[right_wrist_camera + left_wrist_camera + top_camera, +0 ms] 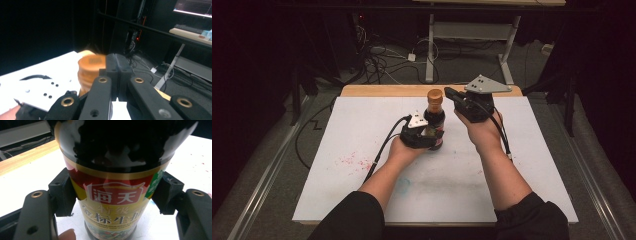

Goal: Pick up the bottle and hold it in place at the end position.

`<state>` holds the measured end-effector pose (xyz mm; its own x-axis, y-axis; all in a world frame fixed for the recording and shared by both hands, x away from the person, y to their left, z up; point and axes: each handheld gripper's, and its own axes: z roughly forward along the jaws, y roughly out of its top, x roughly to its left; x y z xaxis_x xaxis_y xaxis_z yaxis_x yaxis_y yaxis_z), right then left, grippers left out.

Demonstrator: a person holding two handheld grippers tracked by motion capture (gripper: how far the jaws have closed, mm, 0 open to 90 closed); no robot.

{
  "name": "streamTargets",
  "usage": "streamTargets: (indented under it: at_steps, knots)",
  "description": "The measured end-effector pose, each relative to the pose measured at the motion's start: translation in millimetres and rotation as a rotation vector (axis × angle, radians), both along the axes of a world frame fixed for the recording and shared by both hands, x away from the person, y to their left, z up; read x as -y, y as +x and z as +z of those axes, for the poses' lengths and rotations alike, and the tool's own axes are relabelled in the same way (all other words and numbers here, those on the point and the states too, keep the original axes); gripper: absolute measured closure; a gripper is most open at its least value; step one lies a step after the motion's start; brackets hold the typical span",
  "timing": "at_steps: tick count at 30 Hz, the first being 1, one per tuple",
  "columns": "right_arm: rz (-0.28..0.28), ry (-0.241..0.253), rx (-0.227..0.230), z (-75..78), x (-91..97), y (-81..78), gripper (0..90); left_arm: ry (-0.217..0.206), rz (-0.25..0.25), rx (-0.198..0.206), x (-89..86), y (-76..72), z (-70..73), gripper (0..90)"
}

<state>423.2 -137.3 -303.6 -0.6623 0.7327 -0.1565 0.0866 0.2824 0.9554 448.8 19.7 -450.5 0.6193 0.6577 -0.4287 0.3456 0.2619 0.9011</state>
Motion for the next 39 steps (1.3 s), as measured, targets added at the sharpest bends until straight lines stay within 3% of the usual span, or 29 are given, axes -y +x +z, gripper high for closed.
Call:
streamTargets:
  at_steps: [20, 39]
  knots:
    - [0.051, -0.060, -0.080, -6.9, 5.4, -0.3, 90.0, 0.000, 0.002, 0.002, 0.0, -0.3, -0.4, 28.6]
    - [0.050, -0.133, -0.101, -5.8, -0.8, 3.9, 90.0, 0.007, 0.007, 0.005, 1.1, -1.3, -0.3, 28.6]
